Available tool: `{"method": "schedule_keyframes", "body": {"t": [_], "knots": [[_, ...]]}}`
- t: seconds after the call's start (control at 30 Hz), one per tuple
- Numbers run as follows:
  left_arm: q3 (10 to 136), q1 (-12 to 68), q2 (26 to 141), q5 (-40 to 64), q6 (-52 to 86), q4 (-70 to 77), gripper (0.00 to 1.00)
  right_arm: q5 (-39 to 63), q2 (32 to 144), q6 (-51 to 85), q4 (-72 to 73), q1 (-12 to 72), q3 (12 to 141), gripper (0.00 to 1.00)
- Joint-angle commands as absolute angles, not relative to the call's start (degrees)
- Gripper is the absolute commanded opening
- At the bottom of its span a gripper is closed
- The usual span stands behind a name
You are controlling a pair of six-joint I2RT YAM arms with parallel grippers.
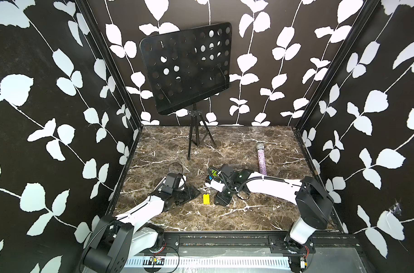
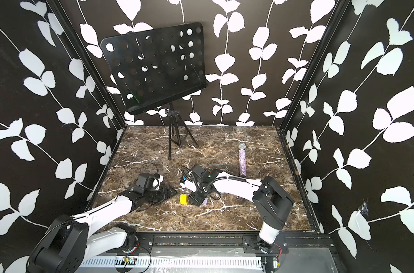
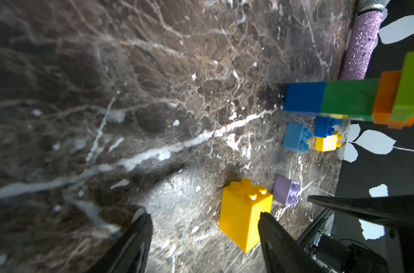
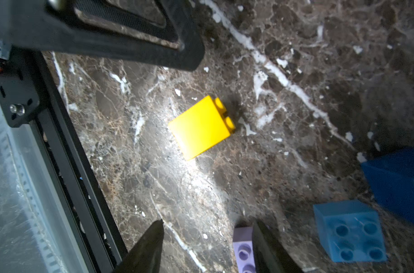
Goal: Assemble a fork with lego
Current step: Pick up the lego brick from the center of the board.
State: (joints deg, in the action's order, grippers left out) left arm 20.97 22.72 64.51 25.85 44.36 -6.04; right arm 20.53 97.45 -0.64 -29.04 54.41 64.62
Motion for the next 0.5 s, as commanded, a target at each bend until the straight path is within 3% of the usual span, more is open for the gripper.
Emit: {"method": "schedule_keyframes", "body": {"t": [0.0,0.17,0.47], "knots": [[20.56,22.46,63.24,26.54,45.46,-6.45,0.69,24.82,97.14,1.28,-27.68,54.89,66.15,0.58],[20.82,22.47,63.99,27.13,45.09,-6.19,0.68,25.61,97.86,4.77,-30.44,54.9,67.32,0.56],[19.36,22.76,64.38,28.14,45.38,-4.19,0.69,17.16,94.62,4.69,-38.54,54.84,65.09,0.58]]}}
